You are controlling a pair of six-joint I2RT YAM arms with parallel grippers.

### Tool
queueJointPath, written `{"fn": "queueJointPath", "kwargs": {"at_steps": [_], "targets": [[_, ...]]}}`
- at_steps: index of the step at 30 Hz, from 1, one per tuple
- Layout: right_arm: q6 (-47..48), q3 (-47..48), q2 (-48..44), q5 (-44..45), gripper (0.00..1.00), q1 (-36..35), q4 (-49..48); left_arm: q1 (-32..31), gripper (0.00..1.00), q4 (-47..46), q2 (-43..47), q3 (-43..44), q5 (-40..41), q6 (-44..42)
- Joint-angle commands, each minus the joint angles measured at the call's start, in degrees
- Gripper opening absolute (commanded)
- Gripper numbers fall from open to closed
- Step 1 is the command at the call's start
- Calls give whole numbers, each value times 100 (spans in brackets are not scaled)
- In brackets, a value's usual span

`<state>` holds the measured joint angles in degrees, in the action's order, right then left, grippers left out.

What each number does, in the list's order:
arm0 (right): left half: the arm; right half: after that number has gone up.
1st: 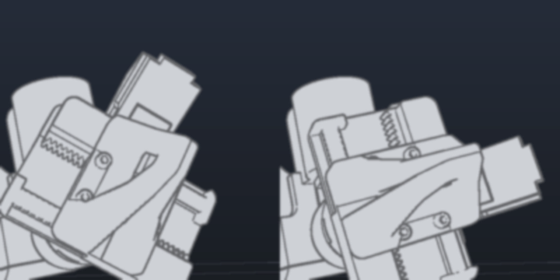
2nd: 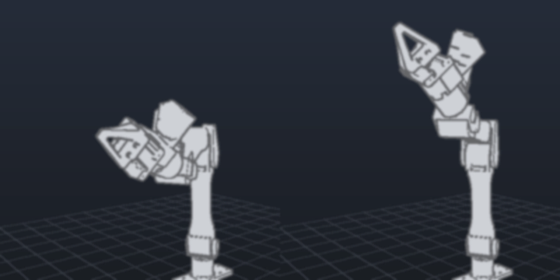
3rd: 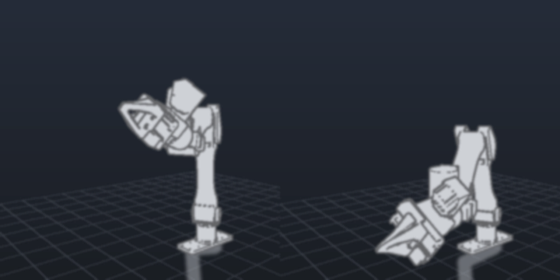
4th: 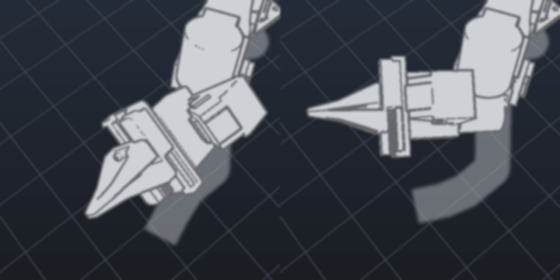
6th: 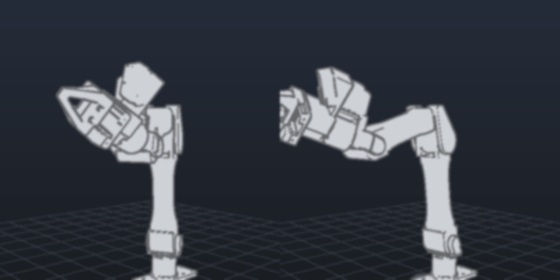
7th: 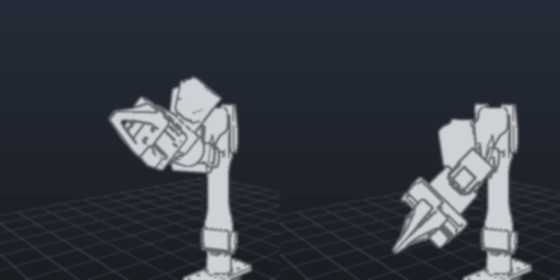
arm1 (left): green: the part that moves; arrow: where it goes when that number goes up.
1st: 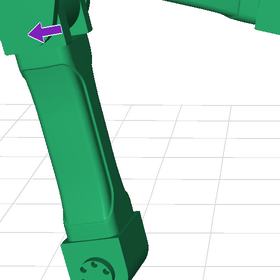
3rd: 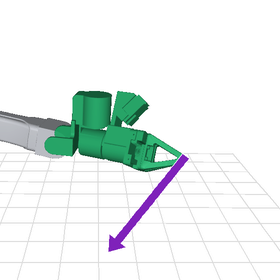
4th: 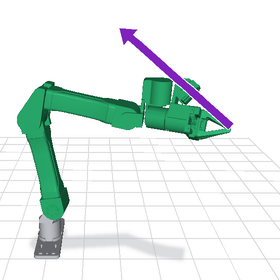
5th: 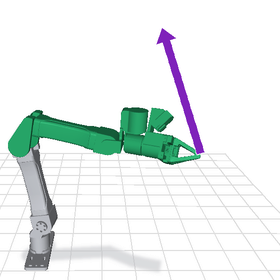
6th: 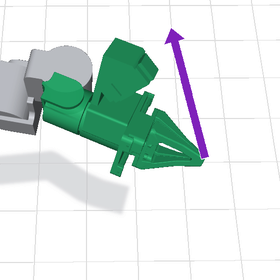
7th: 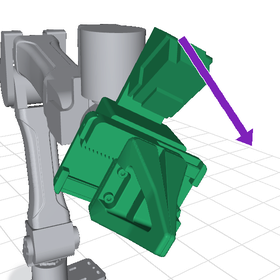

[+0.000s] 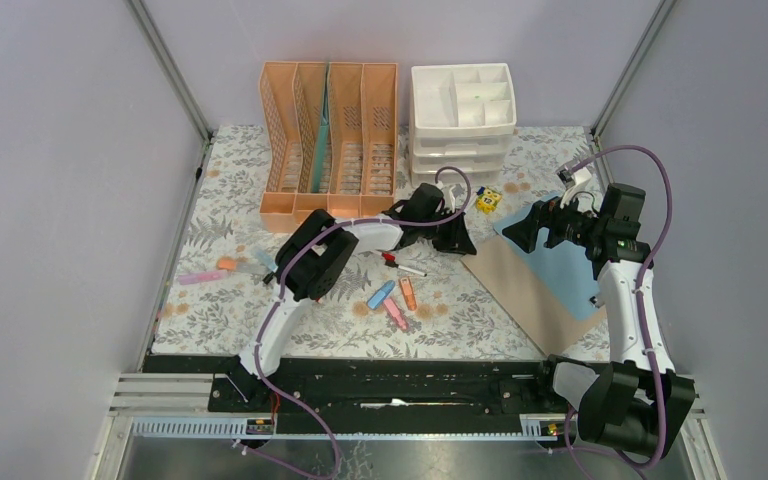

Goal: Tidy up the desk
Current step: Pick up the folder from the corner of the board.

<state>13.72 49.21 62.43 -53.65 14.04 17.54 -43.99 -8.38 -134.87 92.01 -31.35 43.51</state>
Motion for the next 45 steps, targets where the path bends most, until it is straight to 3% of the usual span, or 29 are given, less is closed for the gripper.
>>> {"fn": "queueJointPath", "kwargs": {"at_steps": [1,4,18,21,22,25,34,42,45], "targets": [[52,152,-21,-146,100,37,-47,-26,22,20,-39,174,-133,-14],[44,152,-26,-155,100,37,-48,-15,0,-77,85,64,-147,-13],[52,121,23,-551,100,12,-45,134,0,-1505,1947,-2032,398,428],[79,416,191,-566,100,-276,56,220,0,-1775,2223,-2385,324,635],[576,558,262,-224,100,-513,726,242,0,-1826,2302,-2497,311,670],[1366,674,438,957,100,-1663,1291,307,0,-1853,2525,-2728,271,692],[2071,-436,451,4177,100,-4202,546,488,0,-1971,2840,-3070,205,820],[2344,-974,464,6091,100,-5215,259,633,0,-1911,2908,-3057,157,857],[2313,-1226,316,6366,94,-5332,256,653,0,-1853,2903,-3028,152,833]]}}
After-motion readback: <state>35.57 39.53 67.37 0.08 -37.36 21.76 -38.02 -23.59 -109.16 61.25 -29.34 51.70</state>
